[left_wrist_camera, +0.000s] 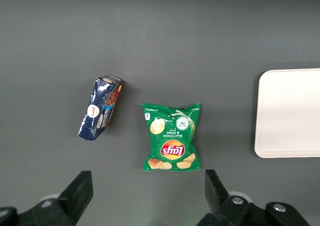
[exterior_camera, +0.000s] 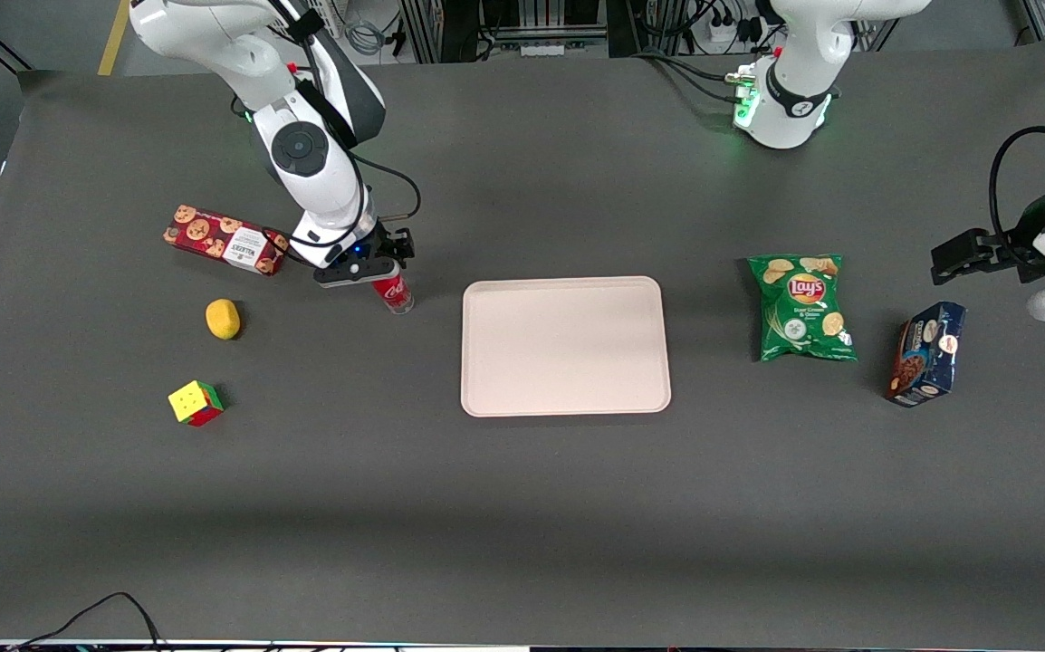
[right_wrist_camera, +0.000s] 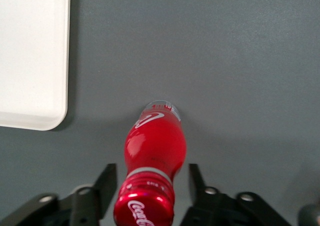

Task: Place coke bottle on tray
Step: 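Close the right gripper around the bottle's neck, then lift the bottle and carry it over the white tray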

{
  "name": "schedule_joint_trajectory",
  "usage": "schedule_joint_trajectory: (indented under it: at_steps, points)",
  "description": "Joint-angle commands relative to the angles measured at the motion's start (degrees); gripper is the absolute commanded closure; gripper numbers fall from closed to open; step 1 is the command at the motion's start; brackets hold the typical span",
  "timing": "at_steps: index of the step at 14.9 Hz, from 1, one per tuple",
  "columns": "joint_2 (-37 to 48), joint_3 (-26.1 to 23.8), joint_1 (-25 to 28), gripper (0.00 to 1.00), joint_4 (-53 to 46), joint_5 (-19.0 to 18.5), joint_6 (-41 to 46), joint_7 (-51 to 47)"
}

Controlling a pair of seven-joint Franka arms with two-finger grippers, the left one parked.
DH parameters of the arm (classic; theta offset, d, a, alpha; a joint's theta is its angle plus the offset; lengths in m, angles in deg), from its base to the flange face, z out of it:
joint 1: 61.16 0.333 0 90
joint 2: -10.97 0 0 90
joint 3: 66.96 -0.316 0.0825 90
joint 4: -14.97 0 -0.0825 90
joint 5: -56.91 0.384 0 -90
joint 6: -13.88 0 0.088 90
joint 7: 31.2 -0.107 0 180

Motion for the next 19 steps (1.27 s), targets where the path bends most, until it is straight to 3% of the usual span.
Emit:
schedule_joint_trajectory:
  at_steps: [1, 7, 10, 13, 19]
  points:
    - [-0.30, -0.06, -0.31, 1.00, -0.29, -0.79, -0.70, 0.79]
    - [0.84, -0.06, -0.22, 1.00, -3.35, -0.70, 1.40, 0.08]
    - [1.11, 0.72, -0.22, 1.00, -14.92, -0.70, 18.67, 0.96]
    - [1.11, 0.73, -0.14, 1.00, -26.28, -0.79, 29.60, 0.96]
    - [-3.71, -1.81, 0.92, 1.00, -39.47, -0.09, 31.65, -2.79]
